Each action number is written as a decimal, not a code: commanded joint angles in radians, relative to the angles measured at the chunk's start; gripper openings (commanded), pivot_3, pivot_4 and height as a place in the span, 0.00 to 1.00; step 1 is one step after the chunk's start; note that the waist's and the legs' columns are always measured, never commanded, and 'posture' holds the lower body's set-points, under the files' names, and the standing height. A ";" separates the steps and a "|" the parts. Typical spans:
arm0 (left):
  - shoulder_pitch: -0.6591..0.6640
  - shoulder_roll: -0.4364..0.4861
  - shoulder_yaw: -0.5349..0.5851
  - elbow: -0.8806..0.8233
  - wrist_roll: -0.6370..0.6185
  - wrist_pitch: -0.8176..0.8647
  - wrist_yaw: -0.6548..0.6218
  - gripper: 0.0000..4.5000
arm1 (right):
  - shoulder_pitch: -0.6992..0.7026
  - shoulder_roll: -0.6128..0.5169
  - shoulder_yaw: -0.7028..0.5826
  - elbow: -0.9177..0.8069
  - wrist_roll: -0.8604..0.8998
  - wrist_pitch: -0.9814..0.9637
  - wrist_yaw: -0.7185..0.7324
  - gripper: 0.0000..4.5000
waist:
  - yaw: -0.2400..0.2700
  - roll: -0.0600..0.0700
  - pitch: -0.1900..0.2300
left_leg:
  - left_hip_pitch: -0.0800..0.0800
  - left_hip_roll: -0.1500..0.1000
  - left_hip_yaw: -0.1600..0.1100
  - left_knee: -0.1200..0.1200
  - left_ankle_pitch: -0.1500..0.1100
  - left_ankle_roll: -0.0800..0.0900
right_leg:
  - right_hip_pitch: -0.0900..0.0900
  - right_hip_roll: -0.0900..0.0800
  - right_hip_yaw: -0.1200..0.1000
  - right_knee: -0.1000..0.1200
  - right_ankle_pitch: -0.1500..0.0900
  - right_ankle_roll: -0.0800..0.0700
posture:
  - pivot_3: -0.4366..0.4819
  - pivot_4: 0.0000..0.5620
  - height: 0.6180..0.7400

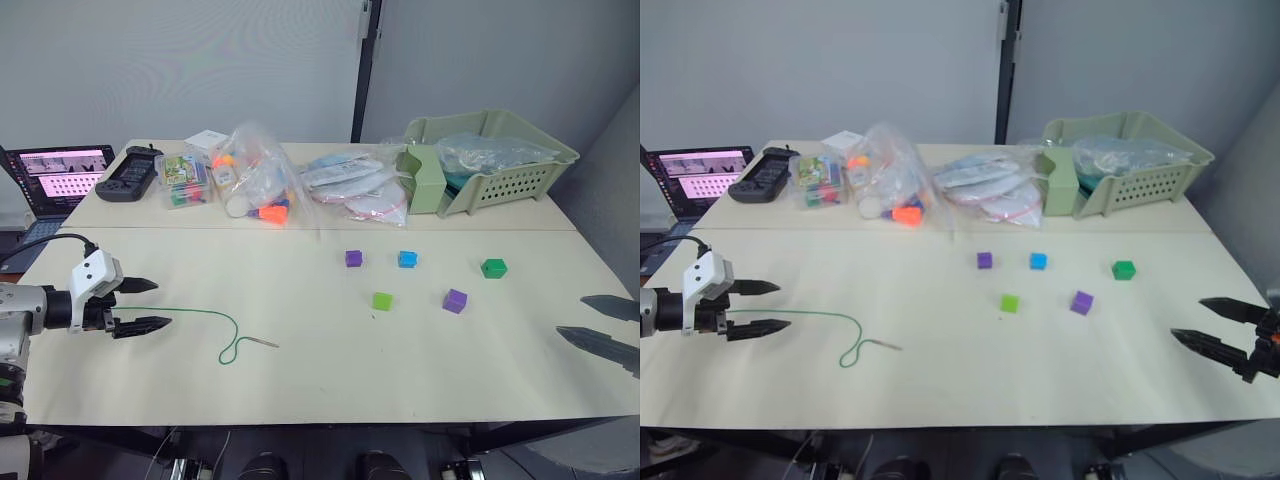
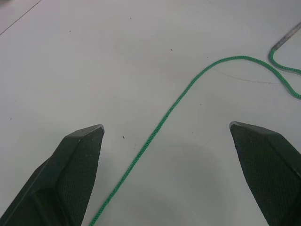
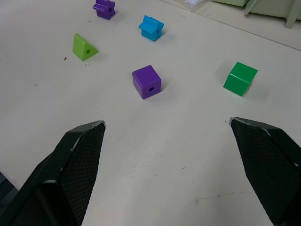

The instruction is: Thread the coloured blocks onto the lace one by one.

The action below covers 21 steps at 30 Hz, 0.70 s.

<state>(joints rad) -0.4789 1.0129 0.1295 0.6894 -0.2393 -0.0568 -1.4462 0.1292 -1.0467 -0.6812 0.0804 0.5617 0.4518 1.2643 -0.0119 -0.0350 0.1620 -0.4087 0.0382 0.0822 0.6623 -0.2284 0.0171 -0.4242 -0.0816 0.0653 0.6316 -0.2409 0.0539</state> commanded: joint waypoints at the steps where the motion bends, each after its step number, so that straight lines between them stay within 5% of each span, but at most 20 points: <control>1: -0.045 -0.005 -0.040 -0.007 0.017 0.012 -0.040 1.00 | -0.031 -0.010 0.007 -0.008 0.004 -0.015 0.003 0.99 | 0.000 0.000 0.000 | 0.000 0.000 0.000 0.000 0.000 0.000 | 0.000 0.000 0.000 0.000 0.000 0.000 | 0.48 0.27 0.94; 11: -0.092 -0.155 -0.171 -0.374 -0.026 0.209 -0.063 1.00 | -0.094 0.007 0.170 -0.397 0.191 0.267 -0.085 0.99 | 0.004 0.000 0.000 | -0.005 0.005 -0.005 0.009 -0.002 0.003 | 0.000 0.006 0.000 0.001 0.000 0.000 | 0.48 0.27 0.94; 21: -0.138 -0.265 -0.369 -0.336 0.157 -0.042 -0.047 1.00 | -0.203 0.065 0.403 -0.740 0.203 0.335 -0.324 0.99 | 0.007 -0.001 0.000 | -0.008 0.004 -0.007 0.016 -0.003 0.004 | 0.001 0.006 -0.001 0.003 0.000 0.000 | 0.48 0.27 0.94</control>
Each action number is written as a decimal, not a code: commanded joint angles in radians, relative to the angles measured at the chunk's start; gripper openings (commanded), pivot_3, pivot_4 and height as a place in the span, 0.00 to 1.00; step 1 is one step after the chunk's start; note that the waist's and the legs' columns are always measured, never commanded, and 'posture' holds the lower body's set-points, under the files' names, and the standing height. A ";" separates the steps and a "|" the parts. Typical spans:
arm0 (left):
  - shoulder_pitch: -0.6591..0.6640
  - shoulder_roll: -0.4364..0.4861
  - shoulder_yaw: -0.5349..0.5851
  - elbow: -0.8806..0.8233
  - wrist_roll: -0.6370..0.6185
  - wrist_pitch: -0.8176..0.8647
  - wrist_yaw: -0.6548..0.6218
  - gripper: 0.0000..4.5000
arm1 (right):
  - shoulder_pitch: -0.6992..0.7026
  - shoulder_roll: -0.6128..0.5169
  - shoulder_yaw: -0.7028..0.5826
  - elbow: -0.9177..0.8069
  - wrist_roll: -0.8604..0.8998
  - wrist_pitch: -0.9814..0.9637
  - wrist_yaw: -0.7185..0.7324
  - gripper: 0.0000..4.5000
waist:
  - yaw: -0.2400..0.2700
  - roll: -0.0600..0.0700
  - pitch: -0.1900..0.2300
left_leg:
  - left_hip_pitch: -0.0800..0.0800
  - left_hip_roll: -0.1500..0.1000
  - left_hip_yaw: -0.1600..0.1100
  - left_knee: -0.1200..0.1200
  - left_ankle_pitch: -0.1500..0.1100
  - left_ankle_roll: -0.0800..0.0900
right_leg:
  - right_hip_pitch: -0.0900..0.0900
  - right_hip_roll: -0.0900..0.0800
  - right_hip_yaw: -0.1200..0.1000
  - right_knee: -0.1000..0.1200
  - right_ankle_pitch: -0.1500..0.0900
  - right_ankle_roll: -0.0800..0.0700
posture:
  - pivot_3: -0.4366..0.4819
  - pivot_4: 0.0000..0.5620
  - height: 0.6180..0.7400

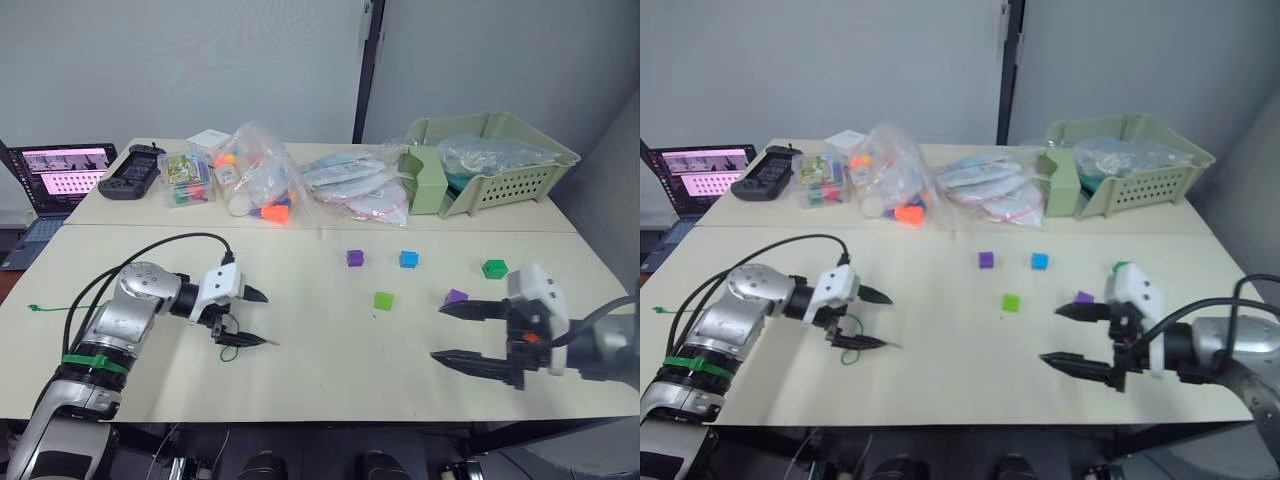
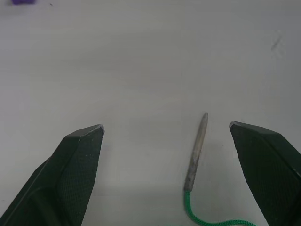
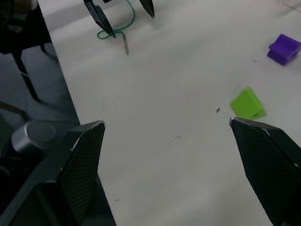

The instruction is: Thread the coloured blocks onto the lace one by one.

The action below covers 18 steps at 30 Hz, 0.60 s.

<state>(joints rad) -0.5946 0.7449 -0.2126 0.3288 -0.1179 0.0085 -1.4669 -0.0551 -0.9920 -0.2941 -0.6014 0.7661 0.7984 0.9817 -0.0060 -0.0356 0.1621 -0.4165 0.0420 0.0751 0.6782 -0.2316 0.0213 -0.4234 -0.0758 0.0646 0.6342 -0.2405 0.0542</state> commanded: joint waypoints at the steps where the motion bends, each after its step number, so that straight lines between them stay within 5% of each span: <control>1: -0.026 0.002 -0.037 0.046 0.044 -0.141 -0.038 1.00 | -0.025 0.018 0.028 -0.074 0.004 -0.007 -0.056 0.99 | 0.002 0.000 0.000 | 0.000 0.000 0.000 0.000 0.000 0.000 | 0.000 0.000 0.000 0.000 0.000 0.000 | 0.48 0.27 0.94; 18: -0.122 -0.005 -0.093 0.401 -0.063 -0.321 -0.148 1.00 | -0.017 0.059 0.082 -0.096 0.003 -0.023 -0.124 0.99 | 0.008 0.000 0.000 | -0.001 0.000 -0.001 0.002 -0.001 0.002 | 0.000 0.000 -0.001 0.000 0.000 0.000 | 0.48 0.27 0.94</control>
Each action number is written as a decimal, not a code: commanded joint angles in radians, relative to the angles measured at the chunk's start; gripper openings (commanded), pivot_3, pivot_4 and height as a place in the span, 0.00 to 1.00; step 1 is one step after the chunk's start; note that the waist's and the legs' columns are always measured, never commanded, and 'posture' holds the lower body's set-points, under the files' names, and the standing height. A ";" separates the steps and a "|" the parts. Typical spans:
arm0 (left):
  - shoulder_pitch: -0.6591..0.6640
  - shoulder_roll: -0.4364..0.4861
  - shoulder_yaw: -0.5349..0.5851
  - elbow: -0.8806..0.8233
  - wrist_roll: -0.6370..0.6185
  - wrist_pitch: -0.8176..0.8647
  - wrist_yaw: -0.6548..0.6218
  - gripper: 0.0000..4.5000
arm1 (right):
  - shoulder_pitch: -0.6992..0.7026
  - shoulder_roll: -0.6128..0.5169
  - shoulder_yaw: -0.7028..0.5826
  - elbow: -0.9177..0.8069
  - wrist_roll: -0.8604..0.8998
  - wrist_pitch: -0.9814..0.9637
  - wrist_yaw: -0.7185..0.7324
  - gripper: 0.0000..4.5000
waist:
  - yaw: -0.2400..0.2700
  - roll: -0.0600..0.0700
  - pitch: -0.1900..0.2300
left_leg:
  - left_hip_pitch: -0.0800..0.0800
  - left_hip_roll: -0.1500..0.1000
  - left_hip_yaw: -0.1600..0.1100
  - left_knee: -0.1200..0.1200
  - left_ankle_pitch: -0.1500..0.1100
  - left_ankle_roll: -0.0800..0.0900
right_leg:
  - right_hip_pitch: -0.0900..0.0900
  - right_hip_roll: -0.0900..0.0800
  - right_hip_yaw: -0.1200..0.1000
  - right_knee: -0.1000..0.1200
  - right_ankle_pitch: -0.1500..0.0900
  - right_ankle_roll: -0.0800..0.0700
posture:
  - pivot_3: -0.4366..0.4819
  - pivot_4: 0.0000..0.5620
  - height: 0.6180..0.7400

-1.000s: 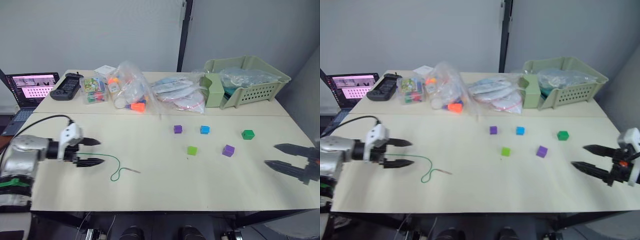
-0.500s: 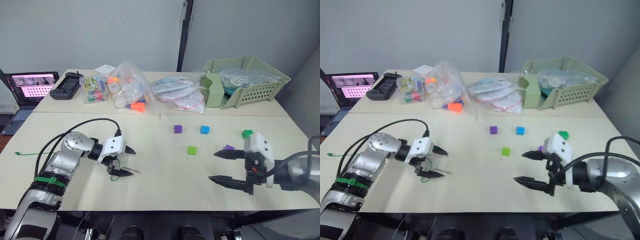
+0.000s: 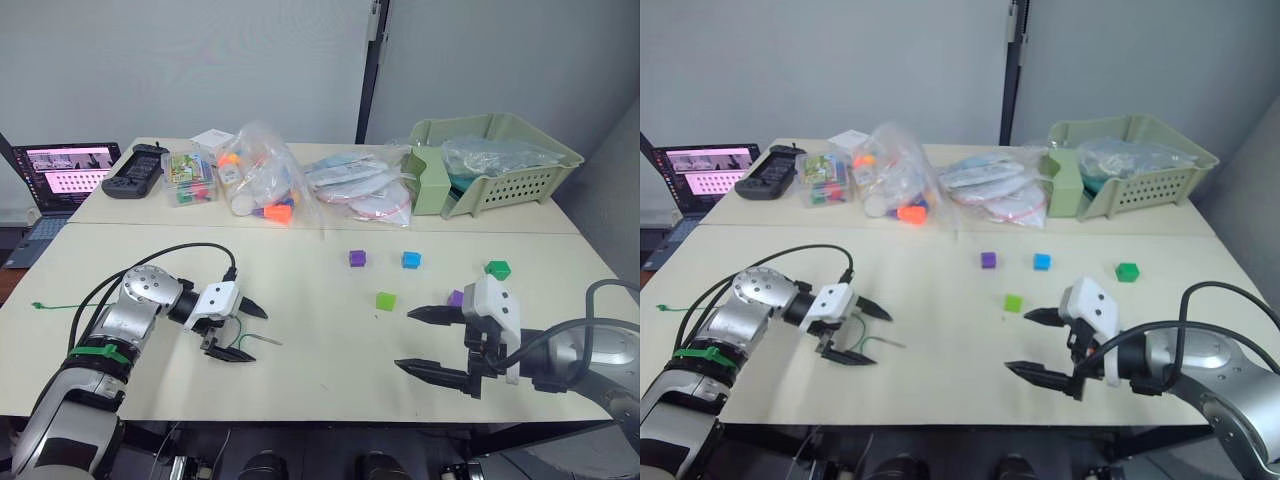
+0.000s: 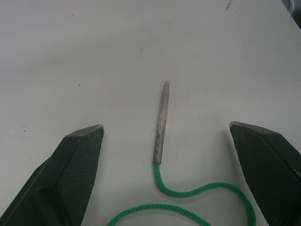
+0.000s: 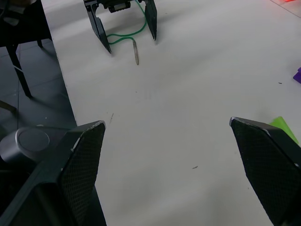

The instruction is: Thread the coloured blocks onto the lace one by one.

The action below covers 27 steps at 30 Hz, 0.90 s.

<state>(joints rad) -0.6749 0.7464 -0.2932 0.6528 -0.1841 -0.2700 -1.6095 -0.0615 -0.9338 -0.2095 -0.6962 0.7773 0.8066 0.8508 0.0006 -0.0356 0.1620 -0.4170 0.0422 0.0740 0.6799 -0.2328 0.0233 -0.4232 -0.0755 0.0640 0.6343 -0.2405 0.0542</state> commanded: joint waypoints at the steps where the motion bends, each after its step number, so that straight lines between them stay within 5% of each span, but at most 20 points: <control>1: -0.055 -0.013 -0.017 0.111 0.007 -0.060 -0.005 1.00 | -0.019 0.000 0.007 0.009 -0.018 -0.040 0.011 0.99 | 0.002 0.000 0.000 | 0.000 0.000 -0.001 0.000 0.000 0.000 | 0.000 0.000 -0.001 0.000 0.000 0.000 | 0.48 0.27 0.94; 5: -0.081 -0.016 -0.040 0.178 -0.004 -0.093 -0.005 1.00 | -0.031 0.000 0.021 0.030 -0.031 -0.060 0.024 0.99 | 0.003 0.000 0.000 | 0.000 0.000 -0.001 0.001 0.000 0.000 | 0.001 0.000 -0.001 0.000 0.000 0.000 | 0.48 0.27 0.94; 19: -0.067 -0.032 -0.141 0.165 -0.029 -0.145 -0.005 0.01 | -0.059 -0.010 0.055 0.064 -0.084 -0.093 0.044 1.00 | 0.004 0.000 -0.001 | 0.000 0.000 -0.001 0.001 -0.001 0.001 | 0.001 0.000 -0.001 0.000 0.000 0.000 | 0.48 0.27 0.94; 27: -0.062 -0.013 -0.142 0.124 -0.106 -0.087 -0.005 0.01 | -0.065 -0.002 0.056 0.068 -0.086 -0.085 0.038 1.00 | 0.003 0.000 -0.001 | 0.000 0.000 -0.001 0.001 -0.001 0.001 | 0.001 0.000 -0.001 0.000 0.000 0.000 | 0.48 0.27 0.94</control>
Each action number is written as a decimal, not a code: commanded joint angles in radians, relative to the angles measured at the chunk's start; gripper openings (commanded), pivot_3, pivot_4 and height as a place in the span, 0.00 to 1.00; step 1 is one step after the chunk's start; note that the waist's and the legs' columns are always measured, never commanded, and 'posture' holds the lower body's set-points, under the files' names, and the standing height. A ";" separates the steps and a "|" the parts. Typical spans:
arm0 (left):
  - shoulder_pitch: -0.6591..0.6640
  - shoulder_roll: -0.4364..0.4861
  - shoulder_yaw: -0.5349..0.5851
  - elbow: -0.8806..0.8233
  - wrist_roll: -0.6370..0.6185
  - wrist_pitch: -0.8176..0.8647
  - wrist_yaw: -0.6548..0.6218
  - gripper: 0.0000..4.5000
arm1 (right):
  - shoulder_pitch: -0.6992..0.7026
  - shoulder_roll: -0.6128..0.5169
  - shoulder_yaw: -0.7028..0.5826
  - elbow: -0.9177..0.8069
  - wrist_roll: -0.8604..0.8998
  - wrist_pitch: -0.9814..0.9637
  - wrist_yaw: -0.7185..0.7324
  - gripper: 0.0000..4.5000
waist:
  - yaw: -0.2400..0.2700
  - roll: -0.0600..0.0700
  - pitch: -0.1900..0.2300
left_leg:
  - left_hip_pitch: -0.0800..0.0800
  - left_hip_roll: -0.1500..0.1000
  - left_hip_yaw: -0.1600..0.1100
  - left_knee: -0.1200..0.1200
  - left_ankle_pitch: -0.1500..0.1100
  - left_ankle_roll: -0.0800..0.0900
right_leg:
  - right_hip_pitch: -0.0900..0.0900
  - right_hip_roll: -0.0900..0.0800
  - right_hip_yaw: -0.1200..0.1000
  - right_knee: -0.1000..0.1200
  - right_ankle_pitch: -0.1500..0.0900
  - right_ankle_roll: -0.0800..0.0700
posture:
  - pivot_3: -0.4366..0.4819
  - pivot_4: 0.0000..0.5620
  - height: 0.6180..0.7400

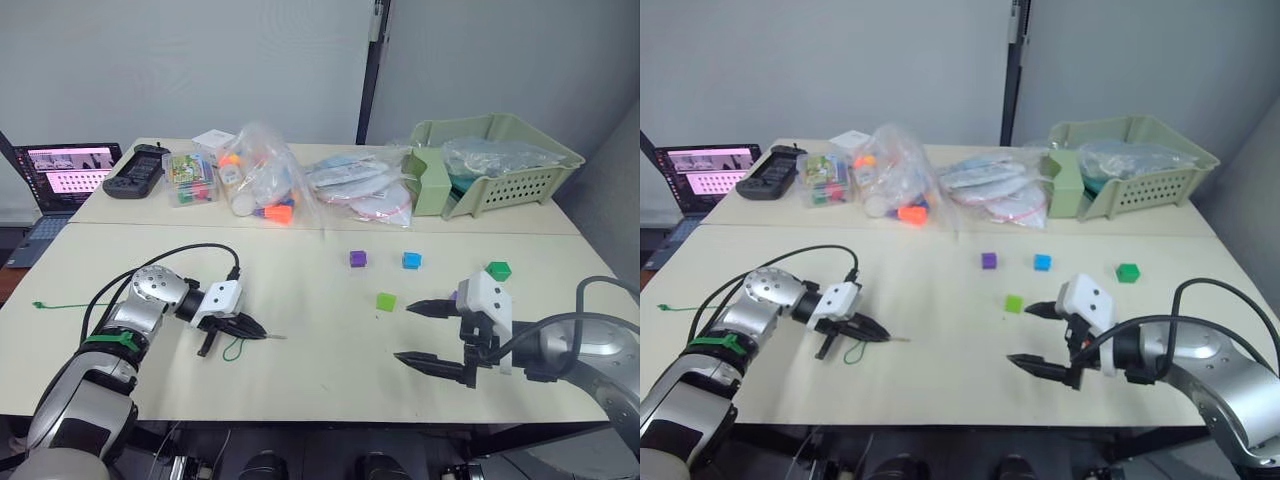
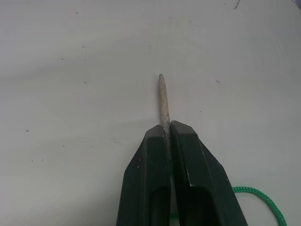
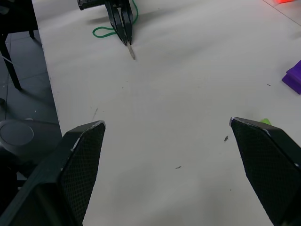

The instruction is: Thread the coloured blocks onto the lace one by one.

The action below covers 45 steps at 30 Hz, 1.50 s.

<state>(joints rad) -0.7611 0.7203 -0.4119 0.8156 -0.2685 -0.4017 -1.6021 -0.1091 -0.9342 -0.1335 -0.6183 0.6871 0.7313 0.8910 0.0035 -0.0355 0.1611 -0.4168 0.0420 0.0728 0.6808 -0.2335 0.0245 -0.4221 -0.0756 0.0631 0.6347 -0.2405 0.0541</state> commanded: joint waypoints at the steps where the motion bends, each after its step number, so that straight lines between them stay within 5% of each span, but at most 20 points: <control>1: 0.027 0.014 -0.021 -0.065 -0.043 0.071 -0.012 0.01 | -0.017 -0.002 -0.022 -0.010 0.006 -0.007 -0.005 1.00 | -0.001 0.000 0.000 | 0.000 0.000 0.000 0.000 0.000 0.000 | 0.000 0.000 0.000 0.000 0.000 0.000 | 0.48 0.27 0.94; 12: 0.099 -0.088 0.058 -0.496 -0.055 0.474 0.093 0.01 | 0.049 -0.017 -0.126 0.011 0.009 0.013 -0.029 1.00 | 0.008 0.000 0.000 | -0.005 -0.002 -0.004 0.003 0.000 0.000 | -0.001 0.000 -0.001 0.000 0.000 0.000 | 0.48 0.27 0.94; 20: 0.127 -0.241 -0.013 -0.593 0.105 0.577 0.300 0.01 | 0.121 -0.028 -0.187 0.022 -0.019 -0.008 -0.022 1.00 | 0.008 0.000 0.000 | -0.005 -0.004 -0.006 0.004 0.000 0.000 | 0.000 0.000 0.000 0.000 0.000 0.001 | 0.48 0.27 0.94; 27: 0.145 -0.280 -0.027 -0.615 0.168 0.629 0.367 0.01 | 0.135 -0.028 -0.202 0.009 -0.009 0.001 -0.020 1.00 | 0.006 0.001 0.000 | -0.005 -0.005 -0.009 0.004 0.000 0.000 | 0.000 0.001 0.001 0.002 0.000 0.001 | 0.48 0.27 0.94; 34: 0.151 -0.241 0.012 -0.611 0.154 0.545 0.334 0.51 | 0.140 -0.031 -0.211 0.002 -0.001 0.006 -0.017 1.00 | 0.007 0.001 0.000 | -0.005 -0.005 -0.010 0.004 0.000 0.000 | 0.000 0.000 0.001 0.002 0.000 0.001 | 0.48 0.27 0.94; 45: 0.196 -0.278 0.005 -0.529 0.184 0.383 0.348 0.51 | 0.139 -0.021 -0.207 -0.006 0.000 0.007 -0.027 1.00 | 0.010 0.001 0.000 | -0.005 -0.006 -0.010 0.005 0.000 0.000 | 0.001 -0.001 0.001 0.002 -0.001 0.002 | 0.48 0.27 0.94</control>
<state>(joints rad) -0.5704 0.4531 -0.3996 0.2786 -0.0945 -0.0018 -1.2545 0.0309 -0.9512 -0.3088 -0.5981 0.6742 0.7412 0.8677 0.0137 -0.0349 0.1608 -0.4220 0.0358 0.0629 0.6855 -0.2333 0.0246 -0.4212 -0.0764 0.0640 0.6368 -0.2411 0.0559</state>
